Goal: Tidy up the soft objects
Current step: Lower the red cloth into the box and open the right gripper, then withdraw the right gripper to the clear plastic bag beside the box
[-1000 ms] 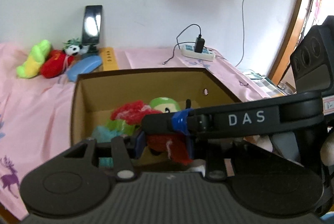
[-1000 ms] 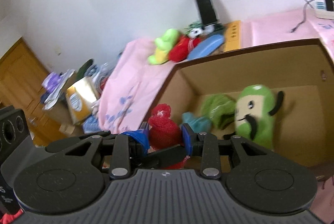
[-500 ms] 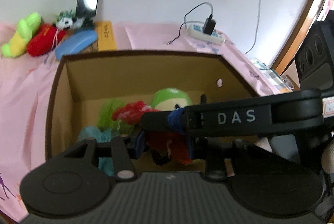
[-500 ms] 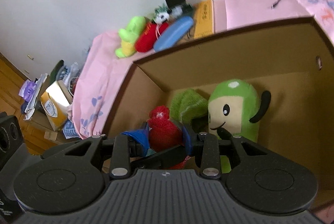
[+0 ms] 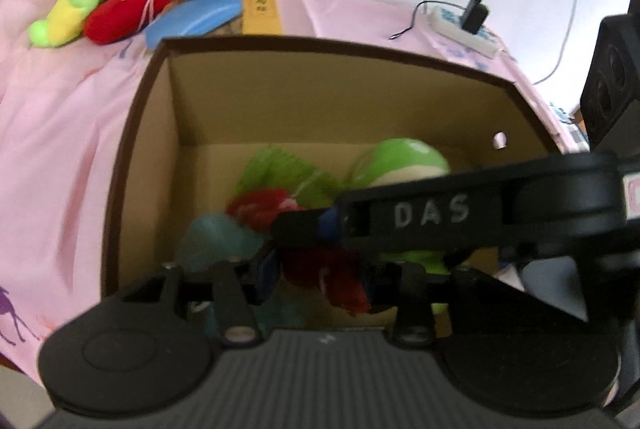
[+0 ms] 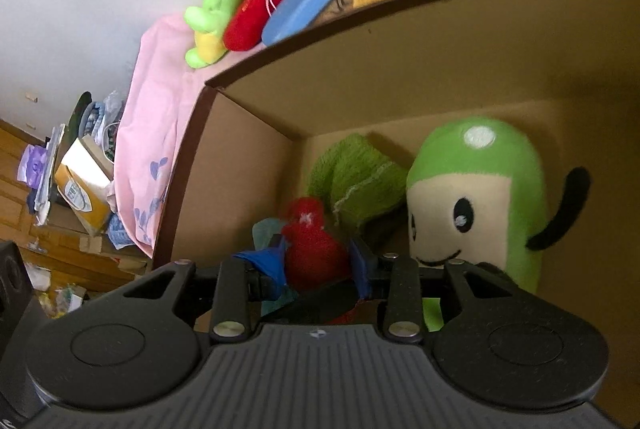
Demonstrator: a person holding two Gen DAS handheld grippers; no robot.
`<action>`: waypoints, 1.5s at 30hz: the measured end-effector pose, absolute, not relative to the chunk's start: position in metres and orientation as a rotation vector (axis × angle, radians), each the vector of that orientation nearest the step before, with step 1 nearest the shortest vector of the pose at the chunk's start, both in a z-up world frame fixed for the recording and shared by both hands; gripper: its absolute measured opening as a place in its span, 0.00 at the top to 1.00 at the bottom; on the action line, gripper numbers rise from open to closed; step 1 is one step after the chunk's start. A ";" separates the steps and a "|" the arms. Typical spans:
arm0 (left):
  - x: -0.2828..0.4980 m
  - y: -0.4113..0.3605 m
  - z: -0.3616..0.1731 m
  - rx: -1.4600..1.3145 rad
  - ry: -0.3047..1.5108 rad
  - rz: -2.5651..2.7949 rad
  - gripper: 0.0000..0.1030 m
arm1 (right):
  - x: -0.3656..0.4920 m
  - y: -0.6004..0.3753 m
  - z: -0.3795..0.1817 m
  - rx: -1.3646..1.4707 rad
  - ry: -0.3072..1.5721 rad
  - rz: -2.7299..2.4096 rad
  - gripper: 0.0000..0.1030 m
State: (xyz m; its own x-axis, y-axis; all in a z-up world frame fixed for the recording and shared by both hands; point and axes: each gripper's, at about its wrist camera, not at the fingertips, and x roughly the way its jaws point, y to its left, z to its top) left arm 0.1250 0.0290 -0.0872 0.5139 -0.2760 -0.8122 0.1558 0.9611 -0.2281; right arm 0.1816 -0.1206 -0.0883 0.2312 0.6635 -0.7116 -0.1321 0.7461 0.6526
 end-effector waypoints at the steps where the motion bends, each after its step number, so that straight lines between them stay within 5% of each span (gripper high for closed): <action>1: 0.124 0.031 -0.088 -0.136 0.997 -0.253 0.57 | 0.182 -0.122 -0.090 0.534 1.234 0.583 0.80; 8: 0.120 0.030 -0.085 -0.126 0.984 -0.232 0.49 | 0.180 -0.129 -0.086 0.548 1.232 0.583 0.79; 45: 0.001 0.062 -0.029 -0.132 0.782 -0.124 0.48 | 0.080 -0.173 -0.031 0.577 0.956 0.622 0.84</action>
State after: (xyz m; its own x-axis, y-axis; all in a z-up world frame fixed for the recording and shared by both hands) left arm 0.0006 0.0620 -0.0295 0.7028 -0.1598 -0.6932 0.0620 0.9845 -0.1641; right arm 0.0805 -0.1733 -0.0312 0.4336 0.7059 -0.5601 -0.2254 0.6867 0.6911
